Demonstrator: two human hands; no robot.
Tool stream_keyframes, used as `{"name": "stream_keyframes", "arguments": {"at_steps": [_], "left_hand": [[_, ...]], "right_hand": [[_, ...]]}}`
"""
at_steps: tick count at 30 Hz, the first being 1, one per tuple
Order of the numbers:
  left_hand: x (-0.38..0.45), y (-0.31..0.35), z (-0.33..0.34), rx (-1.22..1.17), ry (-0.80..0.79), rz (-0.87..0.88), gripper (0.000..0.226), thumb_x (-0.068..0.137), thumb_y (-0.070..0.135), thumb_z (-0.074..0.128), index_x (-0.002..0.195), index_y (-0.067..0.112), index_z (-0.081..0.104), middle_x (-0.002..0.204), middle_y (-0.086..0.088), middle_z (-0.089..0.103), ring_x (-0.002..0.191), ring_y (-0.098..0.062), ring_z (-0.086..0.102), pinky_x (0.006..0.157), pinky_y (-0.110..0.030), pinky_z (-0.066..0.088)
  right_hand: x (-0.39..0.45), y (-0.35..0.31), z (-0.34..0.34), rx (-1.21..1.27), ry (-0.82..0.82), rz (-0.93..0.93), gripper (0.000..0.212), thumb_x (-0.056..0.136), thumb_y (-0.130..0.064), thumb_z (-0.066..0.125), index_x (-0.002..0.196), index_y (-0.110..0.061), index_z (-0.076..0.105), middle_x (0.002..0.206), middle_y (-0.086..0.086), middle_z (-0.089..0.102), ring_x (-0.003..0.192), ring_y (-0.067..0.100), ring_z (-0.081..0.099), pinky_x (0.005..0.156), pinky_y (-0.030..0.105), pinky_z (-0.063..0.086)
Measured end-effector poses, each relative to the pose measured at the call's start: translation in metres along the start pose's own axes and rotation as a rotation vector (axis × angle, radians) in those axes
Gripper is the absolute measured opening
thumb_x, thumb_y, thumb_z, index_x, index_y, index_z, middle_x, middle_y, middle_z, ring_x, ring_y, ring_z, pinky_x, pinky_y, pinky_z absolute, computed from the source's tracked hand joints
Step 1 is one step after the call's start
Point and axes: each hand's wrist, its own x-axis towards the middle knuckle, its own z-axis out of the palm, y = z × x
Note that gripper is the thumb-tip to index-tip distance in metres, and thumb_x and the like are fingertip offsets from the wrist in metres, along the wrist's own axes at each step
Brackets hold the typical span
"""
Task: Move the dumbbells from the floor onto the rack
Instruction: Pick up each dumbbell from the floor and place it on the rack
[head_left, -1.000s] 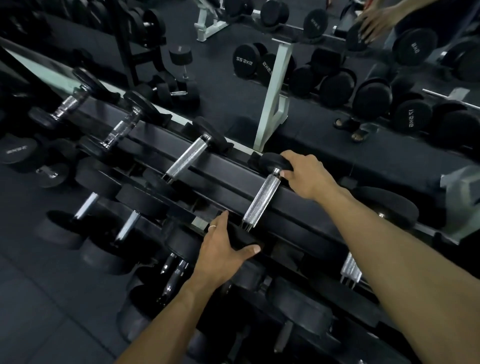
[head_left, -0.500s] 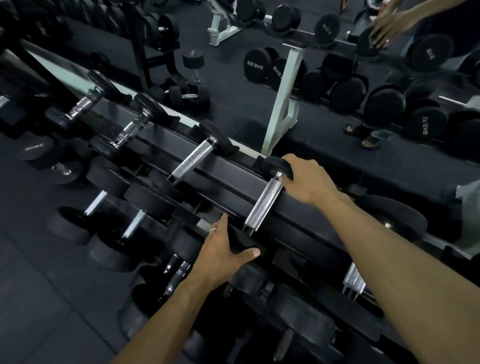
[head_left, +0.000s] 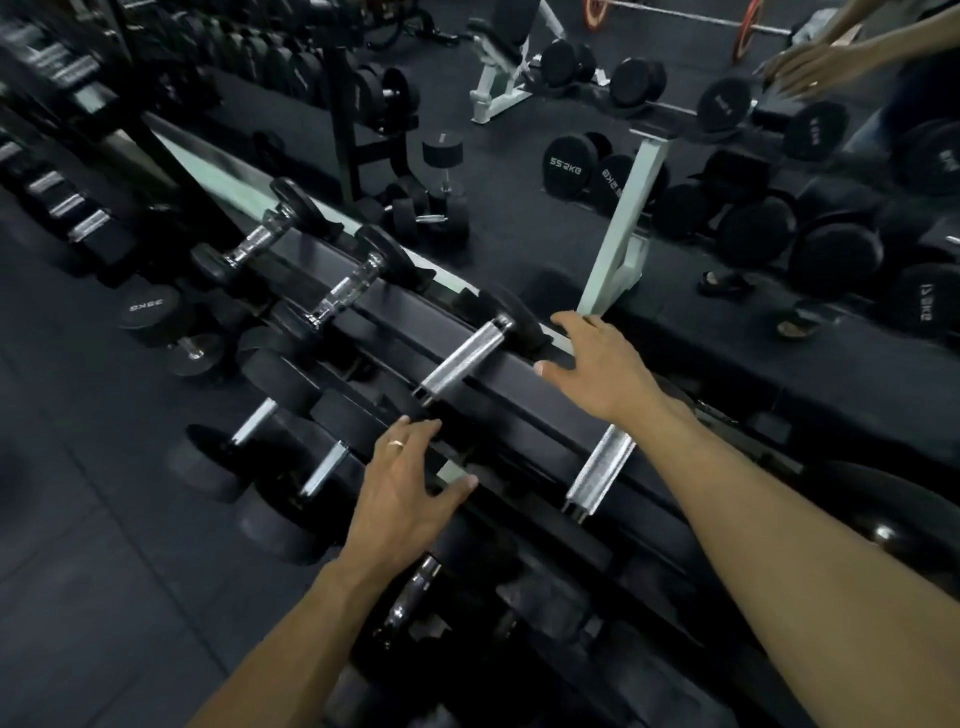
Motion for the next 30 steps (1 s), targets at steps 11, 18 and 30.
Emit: {"name": "stream_keyframes", "arguments": {"at_steps": [11, 18, 30], "left_hand": [[0.088, -0.062, -0.037, -0.038, -0.266, -0.003, 0.105, 0.073, 0.042, 0.081, 0.154, 0.019, 0.018, 0.160, 0.002, 0.017, 0.149, -0.015, 0.010, 0.120, -0.036, 0.020], [0.103, -0.068, -0.031, -0.109, -0.340, -0.033, 0.106, 0.075, 0.039, 0.081, 0.155, 0.014, 0.016, 0.153, 0.003, 0.021, 0.139, -0.014, 0.027, 0.107, -0.018, 0.021], [0.092, -0.060, -0.018, -0.155, -0.268, -0.148, 0.104, 0.073, 0.037, 0.083, 0.154, 0.017, 0.020, 0.152, 0.002, 0.025, 0.139, -0.013, 0.030, 0.103, -0.017, 0.023]], "right_hand": [[0.068, -0.036, 0.031, 0.106, 0.035, 0.169, 0.035, 0.097, -0.022, 0.054, 0.132, -0.017, 0.048, 0.110, 0.014, 0.064, 0.097, 0.031, 0.060, 0.089, 0.047, 0.050], [0.078, -0.033, 0.036, 0.135, 0.040, 0.213, 0.045, 0.098, -0.024, 0.054, 0.142, -0.026, 0.043, 0.113, 0.010, 0.064, 0.096, 0.030, 0.062, 0.087, 0.044, 0.053], [0.100, -0.042, 0.029, 0.045, -0.014, 0.110, 0.030, 0.098, -0.019, 0.053, 0.128, -0.018, 0.055, 0.097, 0.008, 0.064, 0.089, 0.025, 0.055, 0.080, 0.037, 0.048]]}}
